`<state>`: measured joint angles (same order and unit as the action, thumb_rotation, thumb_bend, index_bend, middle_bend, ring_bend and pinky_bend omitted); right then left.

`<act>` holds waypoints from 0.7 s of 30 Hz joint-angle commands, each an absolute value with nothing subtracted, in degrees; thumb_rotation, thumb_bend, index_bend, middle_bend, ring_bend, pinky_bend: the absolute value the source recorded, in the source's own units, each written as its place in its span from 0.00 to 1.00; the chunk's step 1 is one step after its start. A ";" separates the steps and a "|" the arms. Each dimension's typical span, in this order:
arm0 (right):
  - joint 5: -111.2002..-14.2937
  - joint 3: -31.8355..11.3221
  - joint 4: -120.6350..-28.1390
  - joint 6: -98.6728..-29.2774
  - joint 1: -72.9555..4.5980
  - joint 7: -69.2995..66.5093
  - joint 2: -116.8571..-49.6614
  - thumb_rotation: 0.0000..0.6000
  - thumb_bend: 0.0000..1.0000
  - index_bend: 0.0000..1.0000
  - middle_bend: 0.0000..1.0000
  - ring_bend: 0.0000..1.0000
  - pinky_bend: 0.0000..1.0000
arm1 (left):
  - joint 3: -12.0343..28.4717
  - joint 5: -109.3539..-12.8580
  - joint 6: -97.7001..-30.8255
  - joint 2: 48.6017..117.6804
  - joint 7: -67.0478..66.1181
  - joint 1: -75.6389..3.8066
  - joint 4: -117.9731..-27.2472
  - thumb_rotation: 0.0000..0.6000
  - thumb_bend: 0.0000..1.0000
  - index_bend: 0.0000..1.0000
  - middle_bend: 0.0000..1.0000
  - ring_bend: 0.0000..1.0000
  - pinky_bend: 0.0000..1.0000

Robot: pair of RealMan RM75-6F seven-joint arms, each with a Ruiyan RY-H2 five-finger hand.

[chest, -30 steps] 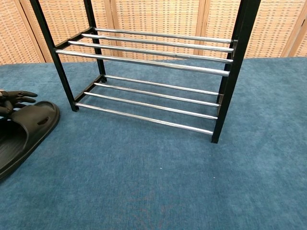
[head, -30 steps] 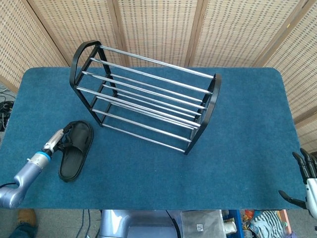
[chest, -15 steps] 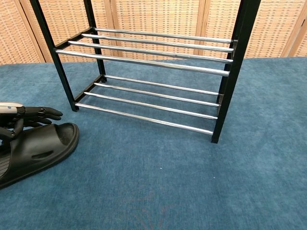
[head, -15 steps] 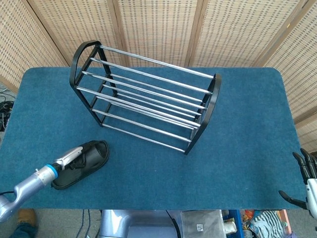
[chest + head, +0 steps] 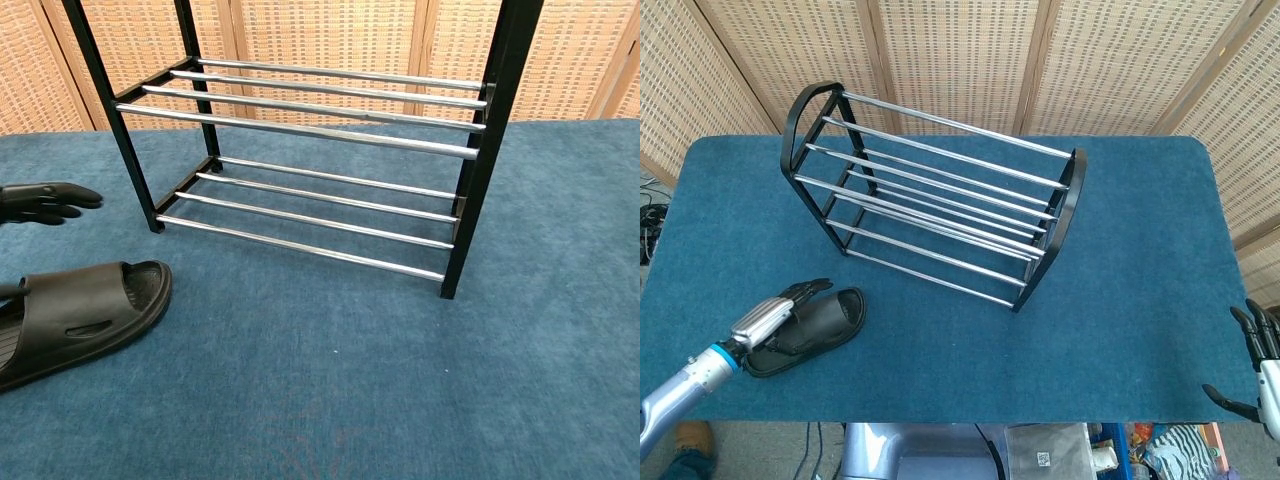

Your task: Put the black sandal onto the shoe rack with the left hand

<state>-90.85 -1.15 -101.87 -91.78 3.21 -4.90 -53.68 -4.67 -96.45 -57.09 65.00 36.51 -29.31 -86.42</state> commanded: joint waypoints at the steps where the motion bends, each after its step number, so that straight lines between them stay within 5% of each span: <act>1: -91.05 -1.03 -101.93 -91.90 3.31 -4.93 -53.63 1.00 0.00 0.00 0.00 0.00 0.00 | -5.10 -88.00 -62.29 62.54 20.91 -21.74 -93.13 1.00 0.02 0.00 0.00 0.00 0.00; 10: -92.20 -0.61 -101.94 -92.38 3.48 -5.66 -53.32 1.00 0.00 0.00 0.00 0.00 0.00 | -5.56 -80.48 -68.53 65.99 12.39 -14.26 -95.50 1.00 0.02 0.00 0.00 0.00 0.00; 21: -92.35 -0.62 -101.60 -93.09 3.76 -7.41 -52.71 1.00 0.00 0.00 0.00 0.00 0.00 | -1.88 -70.94 -65.15 75.20 9.04 -13.98 -91.28 1.00 0.02 0.00 0.00 0.00 0.00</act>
<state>-92.36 -0.62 -101.61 -93.09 3.77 -7.40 -52.72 -2.52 -71.86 -65.86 74.18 9.63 -13.98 -92.05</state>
